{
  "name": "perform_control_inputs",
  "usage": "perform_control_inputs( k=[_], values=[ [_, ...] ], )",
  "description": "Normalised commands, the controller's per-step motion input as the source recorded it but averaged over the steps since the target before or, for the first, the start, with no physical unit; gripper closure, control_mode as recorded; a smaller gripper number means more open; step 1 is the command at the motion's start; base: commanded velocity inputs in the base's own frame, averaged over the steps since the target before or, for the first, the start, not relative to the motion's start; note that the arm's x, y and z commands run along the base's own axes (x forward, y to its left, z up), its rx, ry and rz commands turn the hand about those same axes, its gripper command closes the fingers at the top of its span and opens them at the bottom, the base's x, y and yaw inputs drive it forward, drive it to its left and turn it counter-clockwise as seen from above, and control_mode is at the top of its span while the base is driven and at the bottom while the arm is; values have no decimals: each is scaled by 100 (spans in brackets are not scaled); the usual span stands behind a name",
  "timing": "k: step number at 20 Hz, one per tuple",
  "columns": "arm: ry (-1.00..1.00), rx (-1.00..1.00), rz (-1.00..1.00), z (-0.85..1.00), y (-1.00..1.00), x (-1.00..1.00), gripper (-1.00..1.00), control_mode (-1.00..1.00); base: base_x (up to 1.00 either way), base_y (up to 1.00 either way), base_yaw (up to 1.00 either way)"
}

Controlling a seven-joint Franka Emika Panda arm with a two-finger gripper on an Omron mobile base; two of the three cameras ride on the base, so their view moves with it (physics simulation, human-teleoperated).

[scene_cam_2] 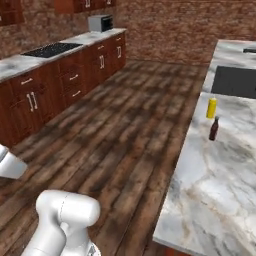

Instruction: Place the ketchup and mustard from the counter to the top shelf of the fridge. If the existing items in the fridge are on the top shelf, move them to other shelves.

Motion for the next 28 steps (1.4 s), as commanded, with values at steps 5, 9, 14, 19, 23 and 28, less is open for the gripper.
perform_control_inputs(
  k=[5,9,14,19,23,28],
  values=[
    [0,0,0,0,0,0,-100,100,20,65,-75],
    [0,0,0,0,0,0,-100,100,38,81,-67],
    [0,0,0,0,0,0,-100,100,55,88,-63],
    [0,0,0,0,0,0,-100,100,76,95,-57],
    [0,0,0,0,0,0,-100,100,75,92,-59],
    [0,0,0,0,0,0,-100,100,44,76,-67]
  ],
)
